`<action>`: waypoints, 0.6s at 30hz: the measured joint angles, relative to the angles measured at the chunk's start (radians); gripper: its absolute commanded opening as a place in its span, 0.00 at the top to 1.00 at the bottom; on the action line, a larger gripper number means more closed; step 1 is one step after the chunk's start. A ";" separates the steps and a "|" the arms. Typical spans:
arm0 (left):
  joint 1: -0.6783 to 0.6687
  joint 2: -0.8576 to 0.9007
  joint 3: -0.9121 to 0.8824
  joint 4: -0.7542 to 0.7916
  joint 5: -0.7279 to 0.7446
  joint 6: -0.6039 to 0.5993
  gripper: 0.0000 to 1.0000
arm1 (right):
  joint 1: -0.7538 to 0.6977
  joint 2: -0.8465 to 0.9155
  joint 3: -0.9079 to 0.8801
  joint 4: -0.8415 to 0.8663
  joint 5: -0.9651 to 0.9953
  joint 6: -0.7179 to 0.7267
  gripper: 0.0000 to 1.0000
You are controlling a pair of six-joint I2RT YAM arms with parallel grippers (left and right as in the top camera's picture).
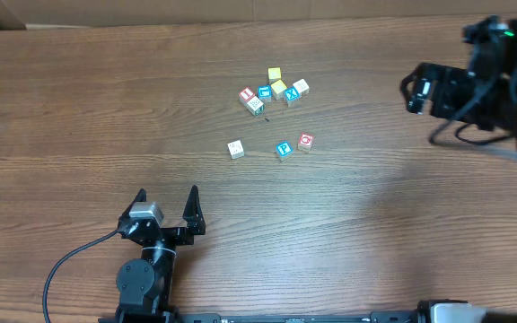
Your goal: Flip 3 blocks
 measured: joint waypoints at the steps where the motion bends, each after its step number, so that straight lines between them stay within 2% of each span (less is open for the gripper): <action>1: 0.000 0.000 0.000 0.000 0.000 0.000 0.00 | 0.000 0.030 0.000 -0.003 -0.017 0.000 0.00; 5: 0.000 0.000 0.000 0.000 0.000 0.000 0.00 | 0.000 0.074 0.000 0.014 -0.063 0.001 0.00; 18: 0.000 0.000 0.000 0.000 0.000 0.000 0.00 | 0.000 0.064 0.000 0.040 -0.103 0.000 0.00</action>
